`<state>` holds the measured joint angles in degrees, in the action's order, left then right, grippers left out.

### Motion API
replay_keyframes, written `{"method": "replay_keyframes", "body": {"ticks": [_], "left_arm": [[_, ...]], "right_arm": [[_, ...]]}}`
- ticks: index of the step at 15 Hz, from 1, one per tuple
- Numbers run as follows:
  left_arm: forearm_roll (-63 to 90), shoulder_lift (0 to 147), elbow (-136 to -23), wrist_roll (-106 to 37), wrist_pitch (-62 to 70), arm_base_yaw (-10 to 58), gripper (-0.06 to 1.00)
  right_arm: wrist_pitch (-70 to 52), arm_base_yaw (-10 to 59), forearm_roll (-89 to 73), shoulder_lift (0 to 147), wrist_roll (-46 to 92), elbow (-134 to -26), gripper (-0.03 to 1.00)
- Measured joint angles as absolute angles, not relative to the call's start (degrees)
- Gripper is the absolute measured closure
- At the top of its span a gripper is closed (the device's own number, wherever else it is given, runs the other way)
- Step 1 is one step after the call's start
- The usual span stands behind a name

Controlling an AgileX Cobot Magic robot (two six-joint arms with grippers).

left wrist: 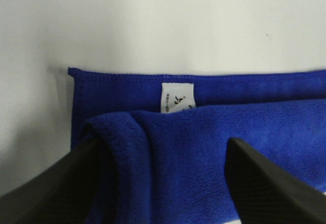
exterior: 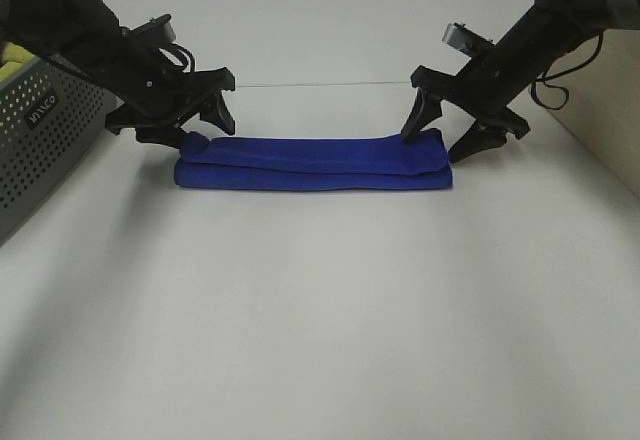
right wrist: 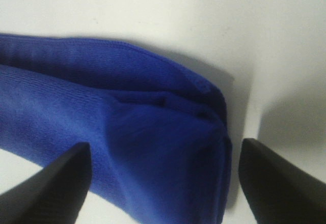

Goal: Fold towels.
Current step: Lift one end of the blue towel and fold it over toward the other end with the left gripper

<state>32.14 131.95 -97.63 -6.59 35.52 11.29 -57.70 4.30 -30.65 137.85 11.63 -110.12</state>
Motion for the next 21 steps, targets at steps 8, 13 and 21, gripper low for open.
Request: {"method": "replay_keyframes", "body": {"ticks": [8, 13, 21], "left_arm": [[24.4, 132.0, -97.7, -1.2, 40.0, 11.3, 0.23], [24.4, 134.5, -97.7, -1.0, 39.7, 11.3, 0.23], [29.5, 136.3, -98.0, -1.9, 36.8, 11.3, 0.78]], "right_arm": [[-61.6, 4.2, -27.7, 134.5, 11.6, -110.1, 0.18], [-62.3, 4.2, -27.0, 134.5, 11.6, -110.1, 0.18], [-62.2, 4.2, -26.8, 134.5, 11.6, -110.1, 0.18]]}}
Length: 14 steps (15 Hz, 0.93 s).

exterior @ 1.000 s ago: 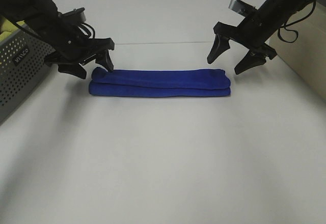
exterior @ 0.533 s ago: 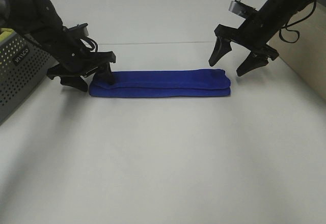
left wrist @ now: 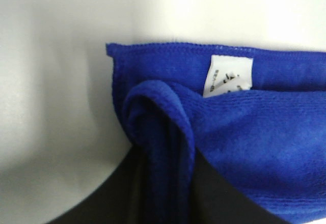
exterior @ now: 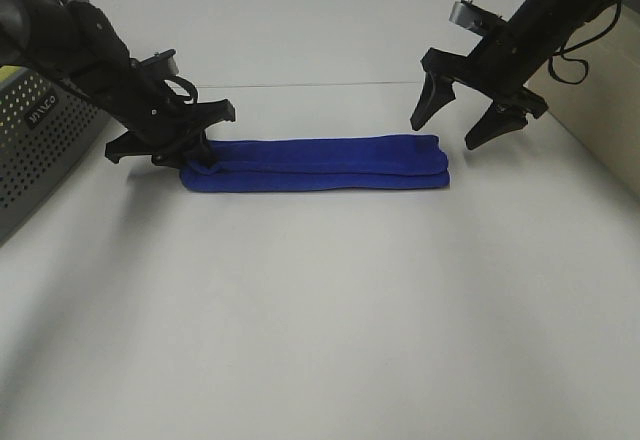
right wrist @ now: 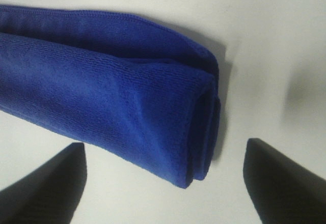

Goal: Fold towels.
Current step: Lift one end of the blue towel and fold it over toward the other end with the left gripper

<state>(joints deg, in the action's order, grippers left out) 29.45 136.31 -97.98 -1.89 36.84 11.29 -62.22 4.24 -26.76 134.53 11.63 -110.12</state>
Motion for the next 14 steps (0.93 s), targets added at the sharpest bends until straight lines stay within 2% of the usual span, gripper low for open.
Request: {"method": "replay_keyframes", "body": {"ticks": [1, 4, 5, 8, 11, 14], "left_arm": [[29.3, 136.3, -98.0, -1.9, 36.8, 11.3, 0.85], [24.8, 135.7, -98.0, -2.0, 37.6, 11.4, 0.85], [17.3, 133.6, -97.9, 0.7, 39.7, 11.4, 0.85], [7.1, 127.1, -97.9, 6.6, 43.9, 11.4, 0.85], [6.4, 122.7, -101.4, 8.8, 50.0, 11.9, 0.85], [13.2, 122.1, -107.1, 8.8, 54.2, 15.5, 0.85]], "right_arm": [[-62.2, 4.2, -26.8, 134.5, 11.6, -110.1, 0.18], [-62.2, 4.2, -26.8, 134.5, 11.6, -110.1, 0.18], [-62.3, 4.2, -26.8, 134.5, 11.6, -110.1, 0.18], [-62.5, 4.2, -26.8, 134.5, 11.6, -110.1, 0.18], [-62.5, 4.2, -27.0, 134.5, 11.6, -110.1, 0.18], [-62.5, 4.2, -27.8, 134.5, 11.6, -110.1, 0.18]]}}
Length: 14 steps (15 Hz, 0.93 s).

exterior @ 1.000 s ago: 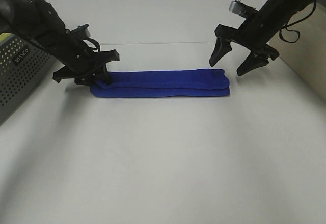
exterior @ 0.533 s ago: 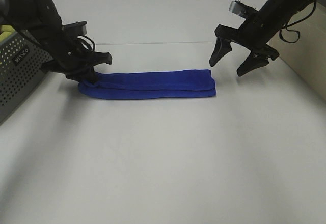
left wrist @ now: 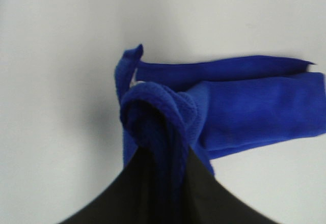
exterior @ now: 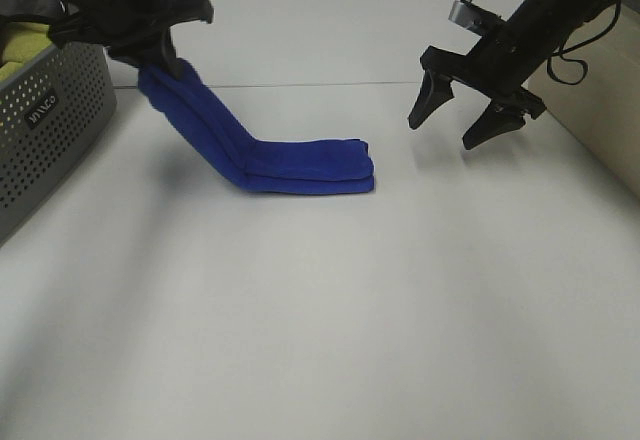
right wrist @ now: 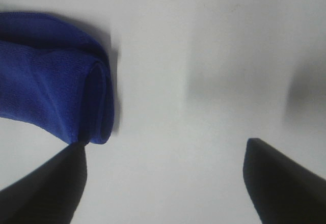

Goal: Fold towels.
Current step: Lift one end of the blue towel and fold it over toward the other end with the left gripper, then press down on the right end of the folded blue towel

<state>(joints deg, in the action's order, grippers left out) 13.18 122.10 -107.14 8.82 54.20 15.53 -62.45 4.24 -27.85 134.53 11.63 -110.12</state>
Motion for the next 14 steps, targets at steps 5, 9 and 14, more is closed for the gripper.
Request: {"method": "replay_keyframes", "body": {"ticks": [5, 9, 14], "left_arm": [[20.2, 125.3, -108.2, 10.4, 49.2, 22.4, 0.85], [30.1, 131.6, -108.2, 12.0, 41.1, 24.1, 0.82], [40.6, 133.7, -108.2, 8.1, 37.6, 25.1, 0.36]], "right_arm": [[-62.9, 4.2, -28.6, 134.5, 11.6, -110.1, 0.18], [-63.2, 4.2, -30.4, 134.5, 11.6, -110.1, 0.18], [-63.9, 4.2, -31.6, 134.5, 11.6, -110.1, 0.18]]}}
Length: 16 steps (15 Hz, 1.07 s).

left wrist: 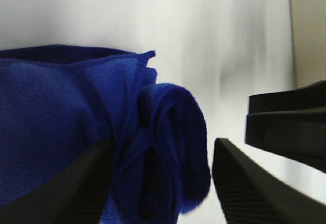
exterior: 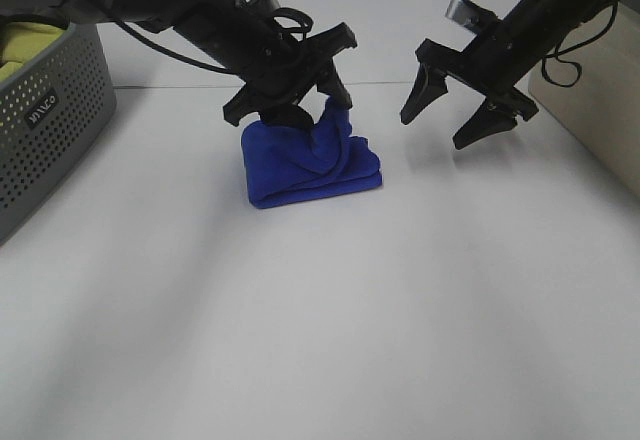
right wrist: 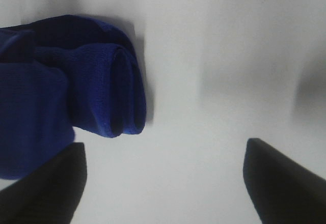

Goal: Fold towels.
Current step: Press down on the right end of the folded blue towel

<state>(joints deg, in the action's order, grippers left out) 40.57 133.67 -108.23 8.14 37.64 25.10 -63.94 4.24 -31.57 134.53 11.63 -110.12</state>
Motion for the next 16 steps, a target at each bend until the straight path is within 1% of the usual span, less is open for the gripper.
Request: {"method": "replay_keyframes", "body": {"ticks": [2, 5, 8, 12, 14, 16], "left_arm": [[45.1, 133.7, -108.2, 4.6, 36.8, 25.1, 0.32], [48.6, 133.0, -108.2, -0.5, 33.9, 25.1, 0.31], [47.1, 128.2, -108.2, -6.3, 29.4, 23.9, 0.32], [43.2, 122.4, -108.2, -7.1, 27.5, 16.4, 0.32], [42.8, 121.2, -108.2, -7.1, 31.1, 12.4, 0.32], [42.5, 121.2, -108.2, -7.1, 33.2, 11.9, 0.32]], "right_arm": [[-63.9, 4.2, -31.8, 133.9, 11.7, -110.1, 0.18], [-64.1, 4.2, -32.4, 130.9, 11.7, -110.1, 0.18], [-67.1, 4.9, -41.7, 129.3, 15.9, -110.1, 0.19], [-68.6, 11.3, -53.9, 130.9, 23.5, -110.1, 0.19], [-66.8, 14.6, -59.8, 134.2, 27.0, -110.1, 0.19], [-65.6, 15.0, -63.1, 137.5, 29.2, -110.1, 0.20]]}}
